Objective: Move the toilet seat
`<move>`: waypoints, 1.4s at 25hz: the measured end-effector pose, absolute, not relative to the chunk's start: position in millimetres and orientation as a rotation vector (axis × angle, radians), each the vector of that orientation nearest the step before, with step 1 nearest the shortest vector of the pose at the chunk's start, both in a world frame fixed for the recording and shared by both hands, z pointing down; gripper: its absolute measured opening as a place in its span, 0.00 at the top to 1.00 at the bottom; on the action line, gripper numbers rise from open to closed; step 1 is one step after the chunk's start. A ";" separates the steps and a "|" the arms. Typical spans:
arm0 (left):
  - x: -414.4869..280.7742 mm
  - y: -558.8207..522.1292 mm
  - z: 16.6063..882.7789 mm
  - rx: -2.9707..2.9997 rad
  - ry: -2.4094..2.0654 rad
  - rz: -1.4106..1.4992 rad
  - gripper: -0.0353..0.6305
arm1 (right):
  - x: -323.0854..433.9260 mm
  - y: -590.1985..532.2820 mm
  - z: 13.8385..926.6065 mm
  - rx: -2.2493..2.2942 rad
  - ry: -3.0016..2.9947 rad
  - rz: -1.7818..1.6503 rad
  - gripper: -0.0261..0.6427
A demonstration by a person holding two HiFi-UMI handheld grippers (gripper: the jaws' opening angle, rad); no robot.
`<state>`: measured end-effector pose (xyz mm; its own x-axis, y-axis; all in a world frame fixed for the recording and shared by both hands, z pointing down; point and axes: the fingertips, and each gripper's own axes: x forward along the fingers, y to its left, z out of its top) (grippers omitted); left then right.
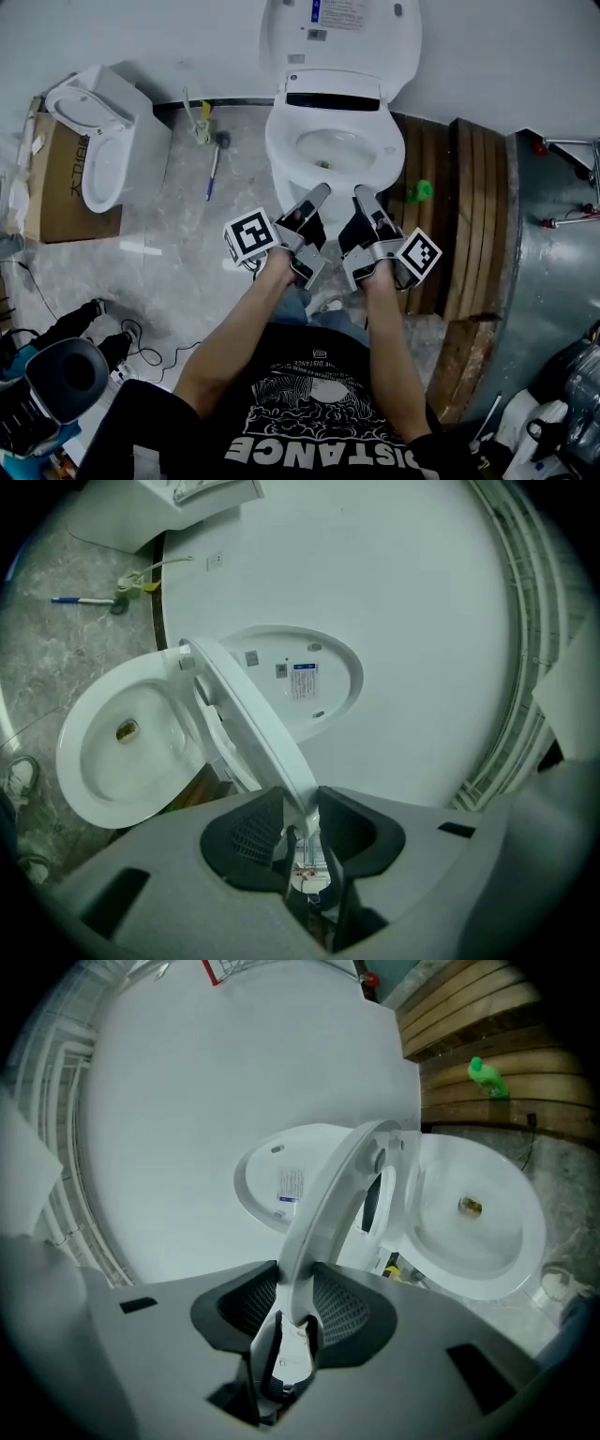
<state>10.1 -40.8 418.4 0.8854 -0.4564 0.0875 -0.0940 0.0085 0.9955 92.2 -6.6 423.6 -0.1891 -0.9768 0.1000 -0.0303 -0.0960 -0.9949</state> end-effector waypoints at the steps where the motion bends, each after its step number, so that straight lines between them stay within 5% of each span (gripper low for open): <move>1: 11.1 -42.9 415.4 1.551 -0.441 -0.296 0.76 | 93.0 -8.7 420.6 -1.203 1.305 -1.407 0.77; 35: 56.3 -151.6 325.1 1.554 -0.294 -0.404 0.76 | 134.8 -120.1 331.7 -1.053 1.277 -1.289 0.75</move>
